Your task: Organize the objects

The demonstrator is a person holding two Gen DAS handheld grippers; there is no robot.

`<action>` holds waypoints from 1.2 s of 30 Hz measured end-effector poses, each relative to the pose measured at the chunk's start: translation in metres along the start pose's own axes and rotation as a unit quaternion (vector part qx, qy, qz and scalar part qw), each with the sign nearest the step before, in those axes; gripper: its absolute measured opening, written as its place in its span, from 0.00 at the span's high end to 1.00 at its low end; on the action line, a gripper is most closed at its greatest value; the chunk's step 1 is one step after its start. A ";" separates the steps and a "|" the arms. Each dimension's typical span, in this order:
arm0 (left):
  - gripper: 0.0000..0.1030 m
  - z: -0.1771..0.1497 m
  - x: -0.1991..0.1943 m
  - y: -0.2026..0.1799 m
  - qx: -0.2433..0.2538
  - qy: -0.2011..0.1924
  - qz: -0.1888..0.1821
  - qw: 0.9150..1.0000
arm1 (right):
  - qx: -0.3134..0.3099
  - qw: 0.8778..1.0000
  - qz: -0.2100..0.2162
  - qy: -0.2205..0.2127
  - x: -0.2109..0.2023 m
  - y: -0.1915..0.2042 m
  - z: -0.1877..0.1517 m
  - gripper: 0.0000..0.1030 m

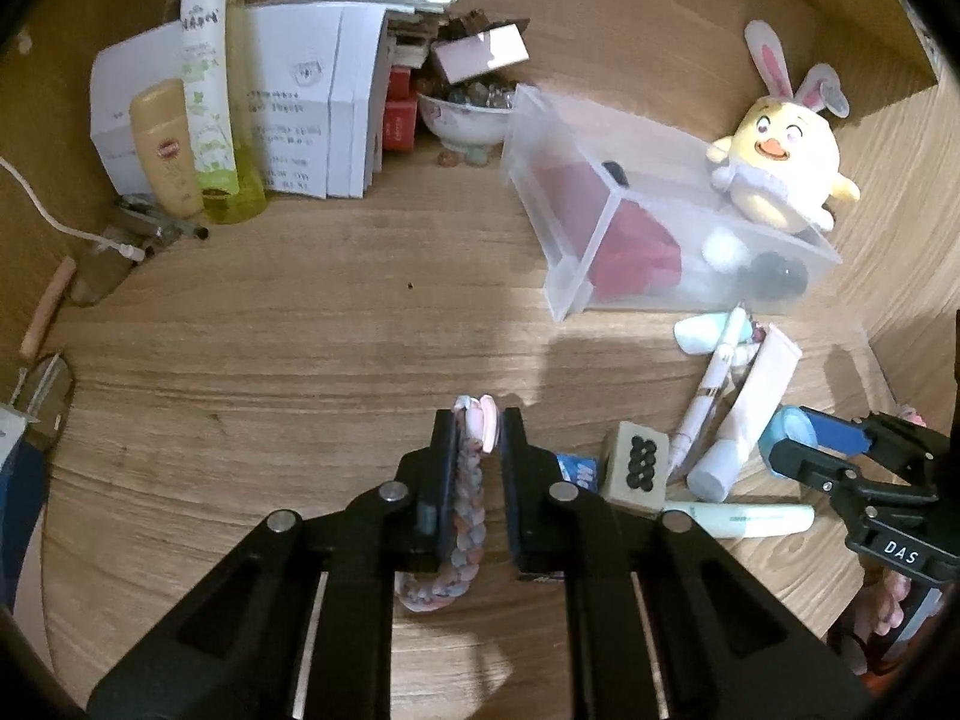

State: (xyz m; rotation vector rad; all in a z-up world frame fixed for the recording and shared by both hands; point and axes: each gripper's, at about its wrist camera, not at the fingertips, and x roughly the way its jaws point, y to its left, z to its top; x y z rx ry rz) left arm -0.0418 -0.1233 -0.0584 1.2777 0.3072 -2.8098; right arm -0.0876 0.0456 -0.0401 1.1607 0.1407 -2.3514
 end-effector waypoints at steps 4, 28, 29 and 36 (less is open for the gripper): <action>0.87 0.006 -0.007 -0.002 -0.005 -0.009 -0.006 1.000 | 0.005 1.000 -0.003 -0.017 -0.011 -0.008 0.004 0.64; 0.87 0.073 -0.036 -0.075 0.024 -0.081 -0.047 0.995 | -0.003 0.994 0.003 -0.107 -0.047 -0.053 0.066 0.64; 0.87 0.075 -0.035 -0.077 0.024 -0.081 -0.049 0.995 | -0.004 0.994 0.003 -0.111 -0.048 -0.055 0.068 0.64; 0.87 0.096 -0.029 -0.089 0.031 -0.085 -0.062 0.994 | 0.009 0.991 0.009 -0.130 -0.049 -0.070 0.093 0.64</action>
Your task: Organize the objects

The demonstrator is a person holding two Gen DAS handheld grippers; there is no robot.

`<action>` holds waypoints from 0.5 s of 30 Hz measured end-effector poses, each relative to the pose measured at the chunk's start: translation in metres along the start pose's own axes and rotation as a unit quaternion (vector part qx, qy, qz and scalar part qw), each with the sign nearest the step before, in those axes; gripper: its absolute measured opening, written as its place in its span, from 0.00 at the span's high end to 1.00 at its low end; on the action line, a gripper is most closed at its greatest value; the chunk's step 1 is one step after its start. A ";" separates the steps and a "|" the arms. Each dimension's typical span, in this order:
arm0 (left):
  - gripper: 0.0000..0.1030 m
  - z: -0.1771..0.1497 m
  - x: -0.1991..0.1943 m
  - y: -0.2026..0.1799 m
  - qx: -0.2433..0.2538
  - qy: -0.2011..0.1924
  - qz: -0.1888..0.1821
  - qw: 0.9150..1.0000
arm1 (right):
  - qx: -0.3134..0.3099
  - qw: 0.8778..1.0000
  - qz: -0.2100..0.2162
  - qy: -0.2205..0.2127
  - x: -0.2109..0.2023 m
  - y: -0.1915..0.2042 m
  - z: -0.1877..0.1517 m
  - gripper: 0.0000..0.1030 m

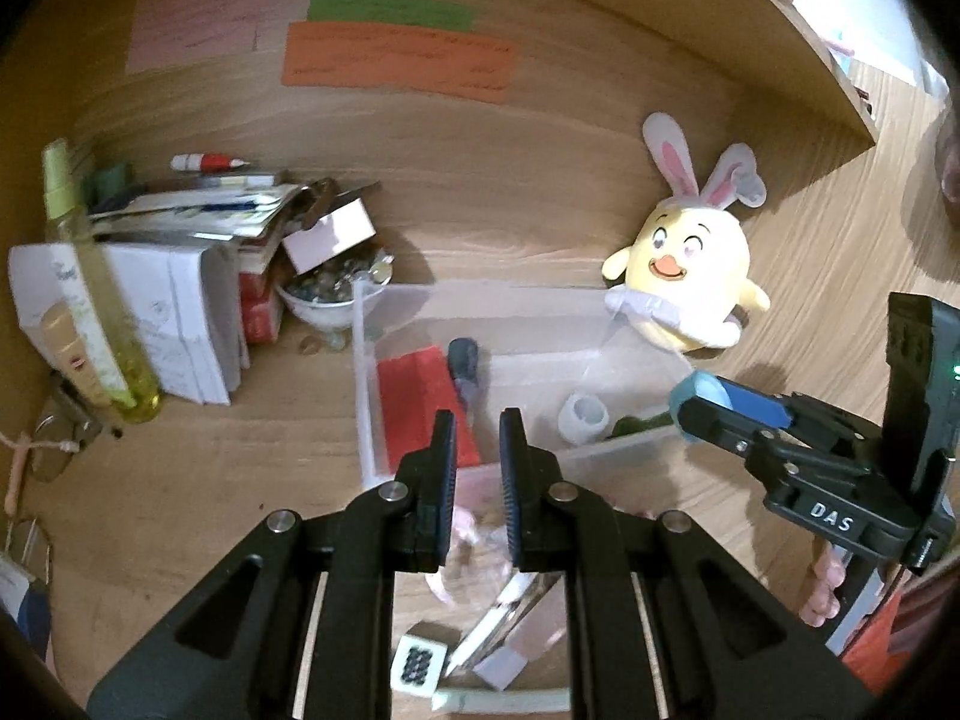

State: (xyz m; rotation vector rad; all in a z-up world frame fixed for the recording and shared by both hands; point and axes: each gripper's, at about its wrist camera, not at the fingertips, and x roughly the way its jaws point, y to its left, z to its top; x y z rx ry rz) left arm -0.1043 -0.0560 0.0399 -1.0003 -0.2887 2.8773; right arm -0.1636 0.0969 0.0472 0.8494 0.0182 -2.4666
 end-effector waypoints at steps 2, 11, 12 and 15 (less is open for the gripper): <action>0.87 0.006 0.006 -0.002 0.002 0.002 -0.004 1.000 | 0.003 1.000 -0.001 -0.001 0.004 -0.003 0.005 0.64; 0.87 0.020 0.024 0.007 -0.016 0.015 -0.035 0.999 | 0.004 1.000 -0.019 0.000 0.016 -0.016 0.025 0.64; 0.87 0.021 0.026 0.009 -0.017 0.017 -0.035 0.999 | 0.001 1.000 -0.023 -0.001 0.016 -0.016 0.026 0.64; 0.87 0.020 0.030 0.011 -0.011 0.021 -0.031 0.999 | -0.001 0.999 -0.032 -0.002 0.018 -0.019 0.030 0.64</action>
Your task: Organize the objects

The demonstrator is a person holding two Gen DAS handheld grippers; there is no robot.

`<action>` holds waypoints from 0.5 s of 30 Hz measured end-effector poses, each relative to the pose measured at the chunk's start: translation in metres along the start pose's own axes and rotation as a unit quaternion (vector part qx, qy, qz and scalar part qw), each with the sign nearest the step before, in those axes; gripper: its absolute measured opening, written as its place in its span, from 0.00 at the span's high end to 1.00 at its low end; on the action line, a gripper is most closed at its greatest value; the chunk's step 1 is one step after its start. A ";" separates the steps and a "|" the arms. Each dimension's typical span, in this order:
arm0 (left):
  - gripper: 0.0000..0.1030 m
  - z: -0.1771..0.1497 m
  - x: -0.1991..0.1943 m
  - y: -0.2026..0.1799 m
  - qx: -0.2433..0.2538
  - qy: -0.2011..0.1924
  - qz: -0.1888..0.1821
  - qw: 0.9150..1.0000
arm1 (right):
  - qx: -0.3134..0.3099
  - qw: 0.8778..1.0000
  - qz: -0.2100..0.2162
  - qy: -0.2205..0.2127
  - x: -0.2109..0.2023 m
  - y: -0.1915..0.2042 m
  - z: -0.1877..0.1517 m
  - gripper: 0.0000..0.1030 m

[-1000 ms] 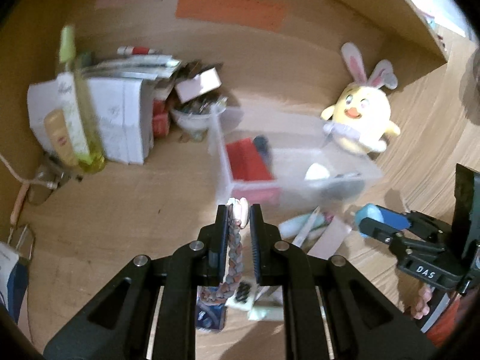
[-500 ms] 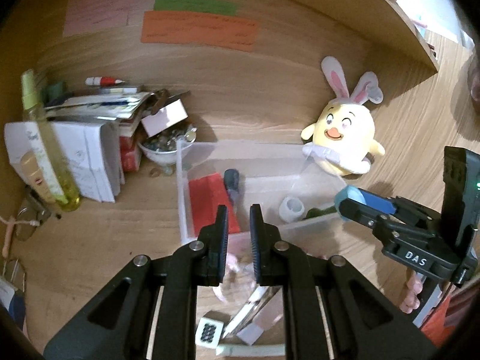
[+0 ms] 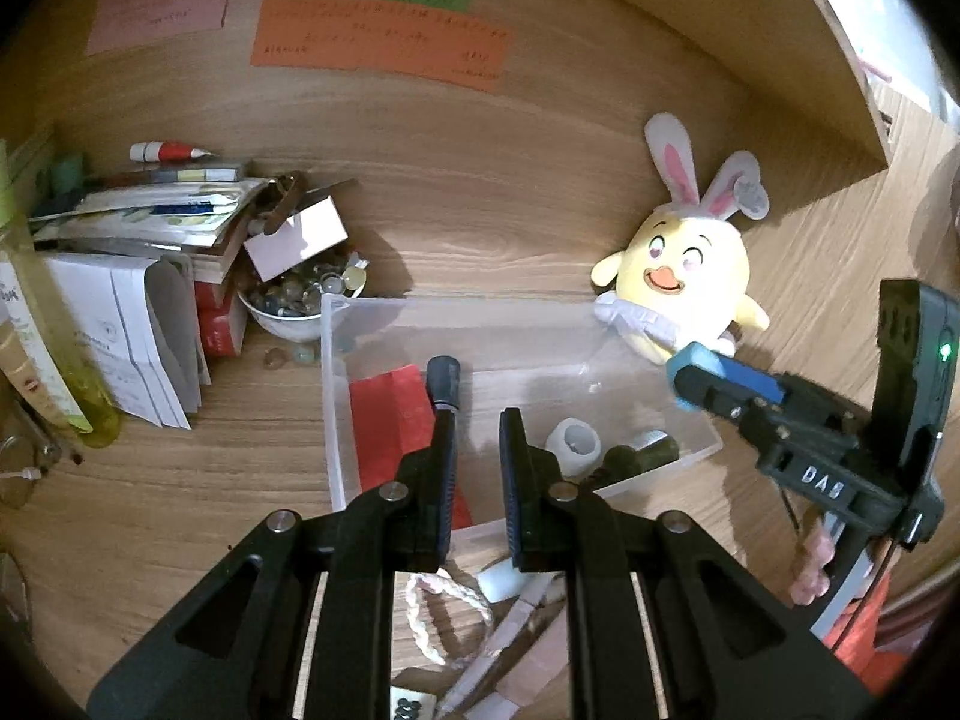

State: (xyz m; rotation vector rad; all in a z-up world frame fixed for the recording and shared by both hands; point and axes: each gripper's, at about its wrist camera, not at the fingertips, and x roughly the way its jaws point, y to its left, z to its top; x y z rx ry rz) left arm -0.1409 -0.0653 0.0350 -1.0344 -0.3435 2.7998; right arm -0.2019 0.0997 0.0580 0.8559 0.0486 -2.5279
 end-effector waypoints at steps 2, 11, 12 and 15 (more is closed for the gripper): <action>0.87 -0.004 0.001 0.004 0.000 0.006 -0.003 1.000 | 0.002 1.000 -0.004 0.003 0.002 -0.003 0.001 0.64; 0.63 -0.031 -0.014 0.031 0.003 0.029 0.037 0.999 | 0.002 0.999 -0.018 0.030 0.024 -0.011 0.000 0.64; 0.62 -0.035 -0.015 0.033 0.004 0.033 0.042 0.999 | 0.002 0.999 -0.019 0.033 0.027 -0.011 0.000 0.64; 0.55 -0.047 -0.013 0.040 -0.002 0.055 0.039 0.998 | 0.003 0.999 -0.020 0.044 0.035 -0.011 -0.001 0.64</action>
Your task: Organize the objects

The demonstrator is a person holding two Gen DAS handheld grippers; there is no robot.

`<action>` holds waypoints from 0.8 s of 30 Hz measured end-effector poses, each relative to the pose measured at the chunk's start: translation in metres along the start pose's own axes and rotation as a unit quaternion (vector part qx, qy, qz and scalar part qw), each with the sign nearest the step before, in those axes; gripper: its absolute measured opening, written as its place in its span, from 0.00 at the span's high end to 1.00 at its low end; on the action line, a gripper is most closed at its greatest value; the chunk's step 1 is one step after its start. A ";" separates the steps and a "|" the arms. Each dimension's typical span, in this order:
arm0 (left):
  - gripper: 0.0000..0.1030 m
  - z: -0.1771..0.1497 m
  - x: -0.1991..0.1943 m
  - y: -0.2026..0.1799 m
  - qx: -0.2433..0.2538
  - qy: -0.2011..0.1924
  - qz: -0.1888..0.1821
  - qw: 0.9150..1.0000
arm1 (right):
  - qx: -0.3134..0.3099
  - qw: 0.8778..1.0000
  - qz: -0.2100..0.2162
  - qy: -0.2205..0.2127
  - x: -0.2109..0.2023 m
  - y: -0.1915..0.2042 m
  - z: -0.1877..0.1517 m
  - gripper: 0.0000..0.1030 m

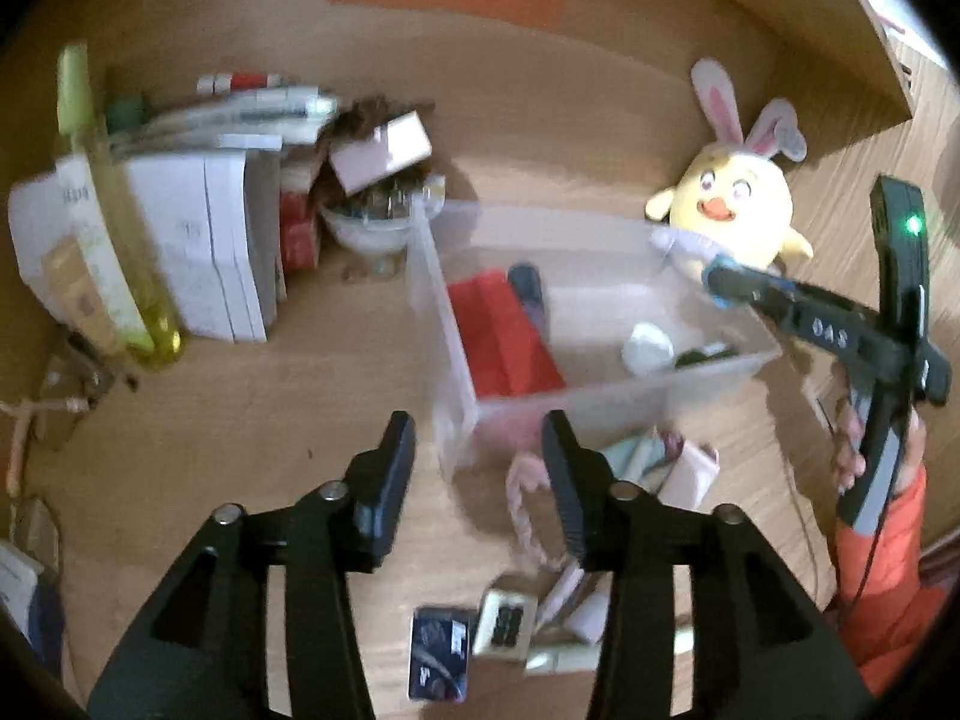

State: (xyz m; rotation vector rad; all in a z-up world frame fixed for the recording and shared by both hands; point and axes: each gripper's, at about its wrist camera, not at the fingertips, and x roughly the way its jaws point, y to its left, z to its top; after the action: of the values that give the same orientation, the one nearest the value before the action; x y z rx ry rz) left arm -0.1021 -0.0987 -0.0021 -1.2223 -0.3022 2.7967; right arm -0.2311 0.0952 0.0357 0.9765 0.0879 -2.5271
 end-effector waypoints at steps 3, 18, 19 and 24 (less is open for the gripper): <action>0.53 -0.010 0.010 -0.001 0.001 0.026 -0.012 1.000 | -0.003 1.000 -0.001 0.010 0.007 0.002 0.000 0.64; 0.85 -0.027 0.065 -0.012 0.008 0.108 -0.049 0.993 | -0.032 0.998 -0.015 0.053 0.036 0.011 0.002 0.64; 0.91 -0.028 0.065 -0.012 0.008 0.109 -0.051 0.993 | -0.035 0.998 -0.013 0.057 0.039 0.012 0.003 0.64; 0.94 -0.033 0.055 -0.011 0.006 0.088 -0.049 0.995 | -0.042 0.996 -0.006 0.075 0.052 0.020 0.006 0.64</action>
State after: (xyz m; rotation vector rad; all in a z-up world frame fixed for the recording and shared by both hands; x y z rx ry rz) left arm -0.1151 -0.0746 -0.0613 -1.4001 -0.3217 2.5829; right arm -0.2610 0.0573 0.0079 1.1335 0.2439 -2.4354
